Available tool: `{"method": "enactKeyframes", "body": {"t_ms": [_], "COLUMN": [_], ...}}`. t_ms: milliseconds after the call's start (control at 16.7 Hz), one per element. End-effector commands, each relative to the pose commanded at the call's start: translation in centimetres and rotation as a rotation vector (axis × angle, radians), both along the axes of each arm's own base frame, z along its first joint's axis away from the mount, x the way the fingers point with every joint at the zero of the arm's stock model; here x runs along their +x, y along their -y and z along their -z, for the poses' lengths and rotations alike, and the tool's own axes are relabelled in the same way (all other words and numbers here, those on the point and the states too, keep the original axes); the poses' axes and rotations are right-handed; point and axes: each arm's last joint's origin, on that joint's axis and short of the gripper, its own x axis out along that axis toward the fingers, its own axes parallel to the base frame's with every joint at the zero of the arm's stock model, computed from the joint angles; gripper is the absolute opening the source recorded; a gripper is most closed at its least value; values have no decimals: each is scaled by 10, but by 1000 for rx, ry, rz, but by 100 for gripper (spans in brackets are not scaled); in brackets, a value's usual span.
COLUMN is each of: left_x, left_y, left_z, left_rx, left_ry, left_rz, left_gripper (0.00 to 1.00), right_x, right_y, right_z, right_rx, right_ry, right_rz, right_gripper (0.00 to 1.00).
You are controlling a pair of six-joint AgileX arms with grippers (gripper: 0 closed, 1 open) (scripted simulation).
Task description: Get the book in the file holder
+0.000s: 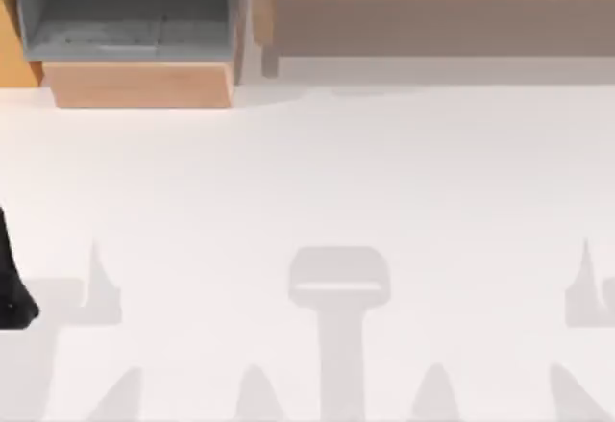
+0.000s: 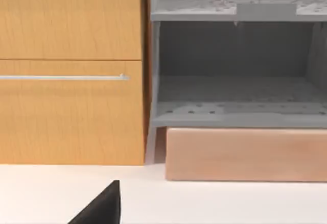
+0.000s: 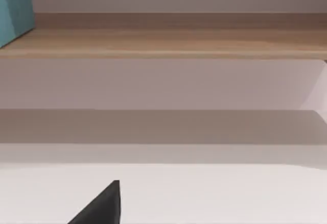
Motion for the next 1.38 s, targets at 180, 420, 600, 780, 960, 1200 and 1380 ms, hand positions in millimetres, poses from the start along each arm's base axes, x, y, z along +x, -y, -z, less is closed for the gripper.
{"method": "enactKeyframes", "body": {"t_ms": [180, 420, 600, 780, 960, 1200, 1380], "left_x": [0, 5, 19, 50, 98, 173, 224], "left_y": [0, 7, 16, 35, 70, 146, 215], "left_z": [-2, -30, -69, -112, -148, -169, -157], "left_rx": [0, 1, 1, 1, 1, -3, -4], "left_ry": [1, 16, 24, 24, 18, 15, 10], "left_rz": [0, 6, 10, 16, 20, 23, 21], "left_gripper": [100, 100, 100, 100, 100, 100, 100], "right_x": [0, 0, 0, 0, 0, 0, 0], "right_y": [0, 0, 0, 0, 0, 0, 0], "right_z": [0, 0, 0, 0, 0, 0, 0], "right_rx": [0, 0, 0, 0, 0, 0, 0], "right_ry": [0, 0, 0, 0, 0, 0, 0], "right_rz": [0, 0, 0, 0, 0, 0, 0], "right_gripper": [100, 100, 100, 100, 100, 100, 100]}}
